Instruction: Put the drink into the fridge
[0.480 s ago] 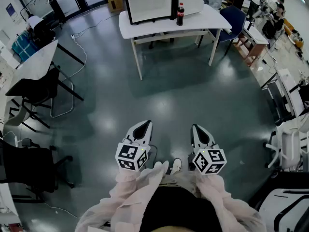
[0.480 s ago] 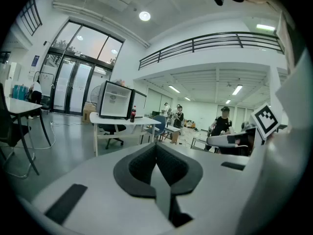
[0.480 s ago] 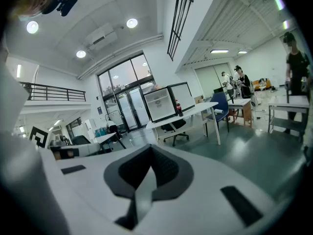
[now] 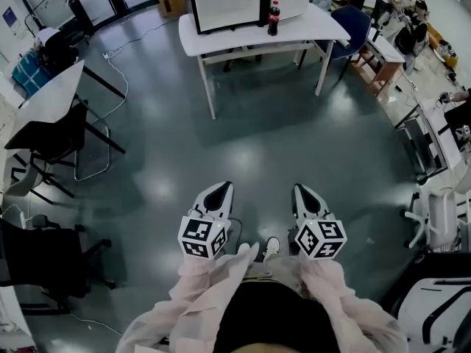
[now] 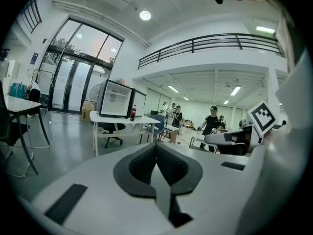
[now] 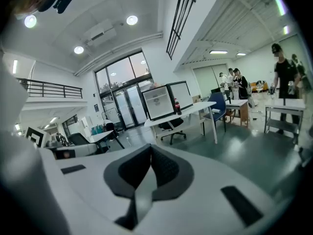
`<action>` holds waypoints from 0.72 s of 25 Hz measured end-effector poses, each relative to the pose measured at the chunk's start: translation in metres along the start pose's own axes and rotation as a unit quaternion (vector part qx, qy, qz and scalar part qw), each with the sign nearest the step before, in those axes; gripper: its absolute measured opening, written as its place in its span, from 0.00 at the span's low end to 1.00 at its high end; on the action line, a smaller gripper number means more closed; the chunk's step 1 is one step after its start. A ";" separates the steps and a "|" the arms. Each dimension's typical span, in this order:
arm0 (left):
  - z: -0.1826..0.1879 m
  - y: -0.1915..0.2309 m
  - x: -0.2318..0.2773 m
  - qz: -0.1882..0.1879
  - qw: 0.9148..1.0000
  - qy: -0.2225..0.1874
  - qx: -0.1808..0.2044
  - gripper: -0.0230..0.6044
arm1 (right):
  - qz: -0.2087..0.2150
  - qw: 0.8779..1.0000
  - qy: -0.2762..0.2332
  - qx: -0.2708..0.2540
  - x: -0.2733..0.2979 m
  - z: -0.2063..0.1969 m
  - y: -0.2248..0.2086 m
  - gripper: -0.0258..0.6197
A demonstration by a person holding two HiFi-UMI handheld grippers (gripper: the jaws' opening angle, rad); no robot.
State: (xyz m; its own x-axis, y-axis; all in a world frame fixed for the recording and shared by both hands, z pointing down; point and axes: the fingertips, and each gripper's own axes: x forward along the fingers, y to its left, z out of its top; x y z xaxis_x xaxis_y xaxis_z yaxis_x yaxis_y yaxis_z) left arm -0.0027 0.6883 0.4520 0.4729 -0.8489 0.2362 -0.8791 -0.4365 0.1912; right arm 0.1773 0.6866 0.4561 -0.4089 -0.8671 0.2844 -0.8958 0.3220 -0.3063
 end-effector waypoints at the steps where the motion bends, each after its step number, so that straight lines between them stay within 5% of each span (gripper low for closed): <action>1: -0.001 0.003 -0.001 0.000 1.000 0.000 -0.001 0.05 | -0.001 1.000 0.000 -0.003 0.002 -0.001 0.003 0.06; 18: -0.023 0.024 -0.016 -0.006 1.000 0.013 -0.020 0.05 | -0.012 1.000 0.009 -0.020 0.019 -0.022 0.033 0.06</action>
State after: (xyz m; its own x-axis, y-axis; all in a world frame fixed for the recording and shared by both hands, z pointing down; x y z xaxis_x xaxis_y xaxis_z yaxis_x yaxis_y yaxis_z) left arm -0.0304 0.6984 0.4748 0.4854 -0.8355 0.2573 -0.8704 -0.4340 0.2326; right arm 0.1366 0.6891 0.4715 -0.3904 -0.8676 0.3080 -0.9113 0.3164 -0.2636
